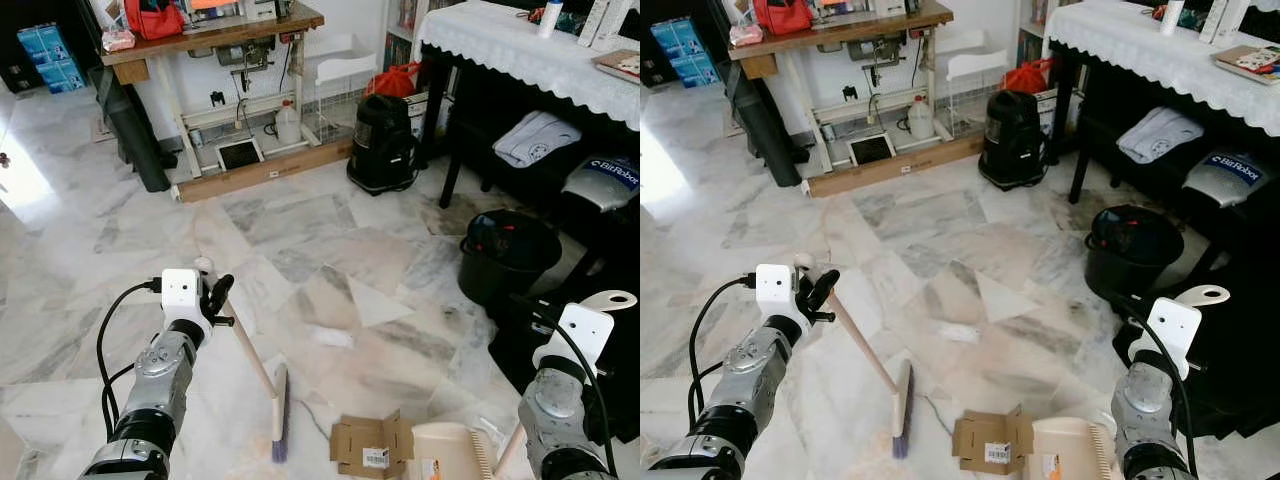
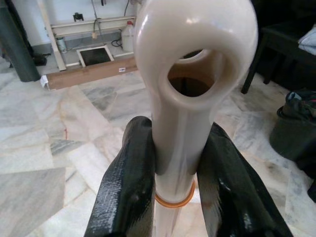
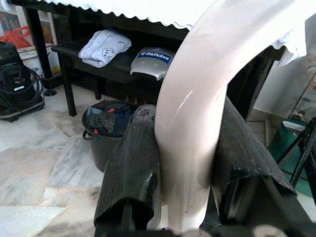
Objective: Sweep floor
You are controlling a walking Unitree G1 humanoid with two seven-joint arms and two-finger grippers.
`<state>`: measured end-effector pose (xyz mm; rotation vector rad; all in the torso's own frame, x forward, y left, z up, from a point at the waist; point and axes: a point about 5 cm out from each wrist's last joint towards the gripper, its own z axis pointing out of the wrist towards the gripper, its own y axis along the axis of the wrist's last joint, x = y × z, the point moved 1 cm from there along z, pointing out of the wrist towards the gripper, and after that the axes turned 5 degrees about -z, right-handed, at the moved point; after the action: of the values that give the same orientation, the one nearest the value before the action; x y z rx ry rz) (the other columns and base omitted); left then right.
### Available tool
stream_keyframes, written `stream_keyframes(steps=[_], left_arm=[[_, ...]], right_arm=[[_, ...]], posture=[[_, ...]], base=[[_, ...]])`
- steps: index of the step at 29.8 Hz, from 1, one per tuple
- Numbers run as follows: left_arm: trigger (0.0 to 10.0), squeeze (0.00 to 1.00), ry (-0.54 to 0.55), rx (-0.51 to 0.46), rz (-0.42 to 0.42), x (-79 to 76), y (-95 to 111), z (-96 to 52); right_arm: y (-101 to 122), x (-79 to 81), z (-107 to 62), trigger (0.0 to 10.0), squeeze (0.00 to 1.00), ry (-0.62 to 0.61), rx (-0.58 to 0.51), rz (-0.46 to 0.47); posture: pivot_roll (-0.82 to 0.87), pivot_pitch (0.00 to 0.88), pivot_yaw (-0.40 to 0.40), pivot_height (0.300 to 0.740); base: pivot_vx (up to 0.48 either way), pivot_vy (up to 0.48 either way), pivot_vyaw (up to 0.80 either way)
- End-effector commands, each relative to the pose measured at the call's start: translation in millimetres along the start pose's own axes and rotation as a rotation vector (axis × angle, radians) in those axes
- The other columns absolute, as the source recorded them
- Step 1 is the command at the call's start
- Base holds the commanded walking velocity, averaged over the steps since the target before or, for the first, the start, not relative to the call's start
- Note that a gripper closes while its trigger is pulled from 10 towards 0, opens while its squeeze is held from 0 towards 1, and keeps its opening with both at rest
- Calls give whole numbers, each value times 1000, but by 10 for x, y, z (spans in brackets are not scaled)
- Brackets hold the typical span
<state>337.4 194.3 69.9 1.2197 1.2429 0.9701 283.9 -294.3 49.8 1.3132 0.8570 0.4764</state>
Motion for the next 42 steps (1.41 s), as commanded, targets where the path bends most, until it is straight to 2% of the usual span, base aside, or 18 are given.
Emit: stream_keyframes(steps=[1,19,42], left_arm=[[10000,0,-1,-19,11,24,48,7],[10000,0,-22,-15,13,2,52,20],[10000,0,-26,-9,6,17,47,12]], right_arm=[[83,3,42,10000,0,-5,-32,10],[72,21,24,10000,0,1,-32,7],[61,29,28,10000,0,10,-20,0]], posture=[[-48,0,95,740],[-53,0,100,740],[-41,0,94,740]], base=[[0,0,0],[329,0,0],[0,0,0]])
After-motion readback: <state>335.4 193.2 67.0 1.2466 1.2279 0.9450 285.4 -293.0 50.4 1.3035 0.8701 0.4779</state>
